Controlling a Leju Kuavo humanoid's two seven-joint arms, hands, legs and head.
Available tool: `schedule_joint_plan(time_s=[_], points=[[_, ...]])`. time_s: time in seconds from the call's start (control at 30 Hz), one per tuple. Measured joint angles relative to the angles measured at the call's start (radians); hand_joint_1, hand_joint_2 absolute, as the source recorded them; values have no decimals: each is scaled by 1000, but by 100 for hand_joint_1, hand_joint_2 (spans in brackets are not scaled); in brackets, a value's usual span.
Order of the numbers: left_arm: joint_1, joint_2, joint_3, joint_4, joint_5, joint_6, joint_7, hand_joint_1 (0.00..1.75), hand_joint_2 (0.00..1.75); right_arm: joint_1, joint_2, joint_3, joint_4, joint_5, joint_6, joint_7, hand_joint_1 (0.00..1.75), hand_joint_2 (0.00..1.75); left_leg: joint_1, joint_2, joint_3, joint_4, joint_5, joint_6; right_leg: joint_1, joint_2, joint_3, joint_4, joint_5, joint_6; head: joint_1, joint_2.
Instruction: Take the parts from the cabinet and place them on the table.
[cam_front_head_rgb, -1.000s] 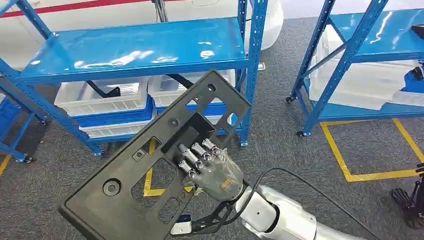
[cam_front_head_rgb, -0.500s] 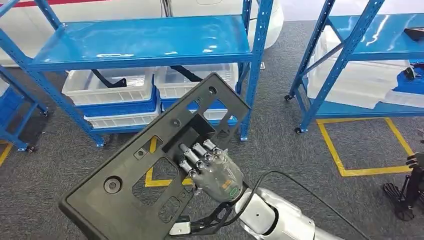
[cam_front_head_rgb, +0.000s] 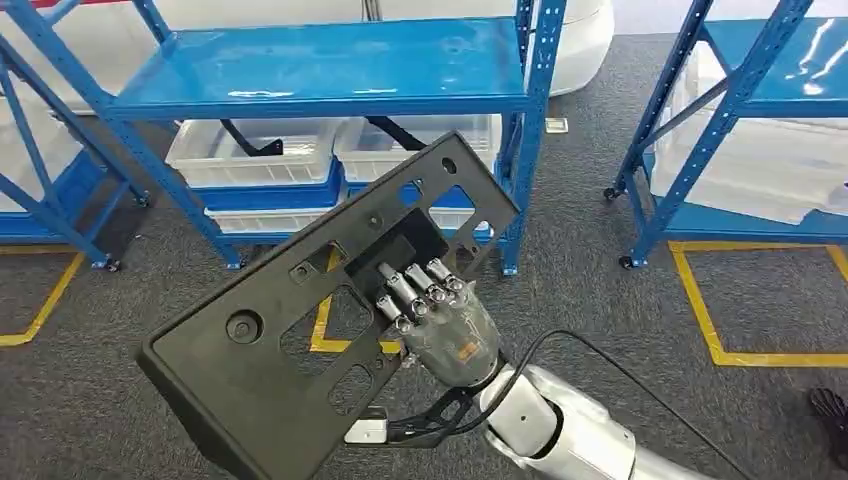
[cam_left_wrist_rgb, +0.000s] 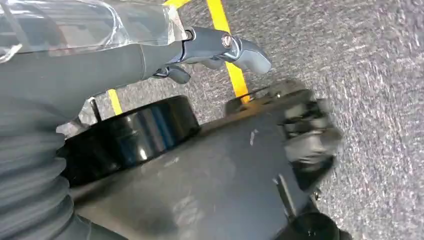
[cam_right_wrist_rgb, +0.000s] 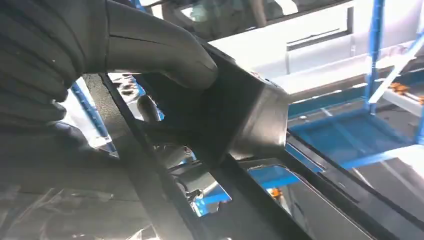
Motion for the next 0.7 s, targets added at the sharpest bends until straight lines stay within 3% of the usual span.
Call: schedule_joint_plan(time_s=[0.03, 0.07, 0.1, 0.13, 0.17, 0.2, 0.3, 0.33, 0.37, 0.4, 0.47, 0.5, 0.53, 0.57, 0.6, 0.63, 0.67, 0.7], points=[[2, 0, 0, 0, 0, 0, 0, 0, 175, 0, 0, 0, 0, 0, -2, 0, 175, 175, -2, 0, 9, -10, 11, 5, 4, -8, 0, 0, 0, -1, 0, 0], [2, 0, 0, 0, 0, 0, 0, 0, 175, 0, 0, 0, 0, 0, -4, 0, 175, 175, -7, 1, 43, -66, 39, 14, 8, -17, 0, 0, 1, -1, 0, 0], [2, 0, 0, 0, 0, -1, 0, 0, 175, -2, 1, -1, 0, 0, -6, 0, 175, 175, -14, 6, 96, -159, 78, 27, 13, -24, 1, -1, 2, -2, 0, 0], [0, 0, 0, 0, 0, -1, 0, 0, 175, -5, 2, -2, -1, 0, -6, 0, 175, 175, -26, 27, 156, -262, 114, 47, 15, -31, 3, -2, 2, -3, 0, 0], [-3, 3, 0, 0, 0, -1, 0, 0, 175, -7, 2, -5, -2, 0, -7, 0, 175, 175, -41, 71, 192, -332, 115, 65, 14, -37, 3, -3, 3, -4, 0, 0], [-7, 0, 0, 0, 0, -1, 1, 0, 175, -8, 0, -8, -2, 0, -11, 2, 175, 175, -43, 80, 197, -347, 117, 61, 18, -44, 0, -2, 3, -4, 0, 0], [-4, 0, 0, 0, -8, -2, 7, 0, 175, -10, -2, -8, -2, 0, -13, 3, 175, 175, -47, 57, 190, -352, 125, 63, 17, -67, 3, -3, 4, -3, 0, 0], [0, 0, 0, 0, -15, -2, 13, 0, 175, -14, -3, -10, -3, 0, -13, 9, 175, 175, -32, 48, 201, -372, 139, 62, 21, -61, -2, 4, -4, 0, 0, 0], [1, 0, -1, 0, -18, -3, 16, 0, 175, -17, -5, -10, -3, 0, -13, 15, 175, 175, -31, 41, 202, -376, 144, 62, 16, -18, -9, 24, -19, 9, 0, 0], [-2, 0, -2, 0, -21, -3, 16, 0, 175, -21, -6, -10, -5, 0, -14, 19, 175, 175, -27, 35, 198, -376, 148, 67, 14, 11, -33, 78, -56, 16, 1, 0], [-4, -3, -5, 0, -25, -6, 16, 0, 175, -21, -14, -10, -6, 0, -16, 24, 175, 175, -21, 11, 191, -376, 152, 65, 7, 26, -106, 245, -134, 30, 0, 0], [-4, -3, -6, 0, -25, -8, 16, 0, 175, -21, -16, -10, -6, 0, -16, 28, 175, 175, -17, -1, 188, -374, 154, 63, 3, 26, -129, 298, -147, 37, 1, 0], [-2, -3, -6, 0, -27, -10, 17, 0, 175, -21, -19, -10, -6, 0, -17, 31, 175, 175, -11, -14, 186, -373, 157, 59, -3, 26, -131, 303, -135, 44, 0, 0], [-1, -3, -7, 0, -30, -14, 17, 0, 175, -22, -21, -10, -6, 0, -17, 35, 175, 175, -4, -27, 185, -371, 157, 55, -10, 26, -111, 263, -105, 53, 0, 0], [-1, -3, -7, 0, -35, -18, 17, 0, 175, -23, -21, -10, -6, 0, -18, 37, 175, 175, 5, -40, 182, -365, 156, 49, -19, 29, -74, 191, -64, 64, 0, 0], [-2, -3, -7, 0, -39, -21, 18, 0, 175, -24, -22, -10, -6, 0, -18, 38, 175, 175, 14, -53, 176, -349, 149, 37, -33, 44, -29, 99, -18, 81, 1, 0], [-5, 1, -8, 0, -46, -24, 19, 0, 175, -24, -26, -9, -6, 1, -17, 38, 175, 175, 14, -63, 161, -328, 140, 23, -51, 101, -3, 45, -21, 104, 1, 0], [-12, 3, -9, 0, -52, -24, 22, 0, 175, -26, -27, -9, -7, 1, -16, 39, 175, 175, 11, -75, 134, -295, 133, 12, -52, 125, -9, 38, -32, 87, 3, 0]])
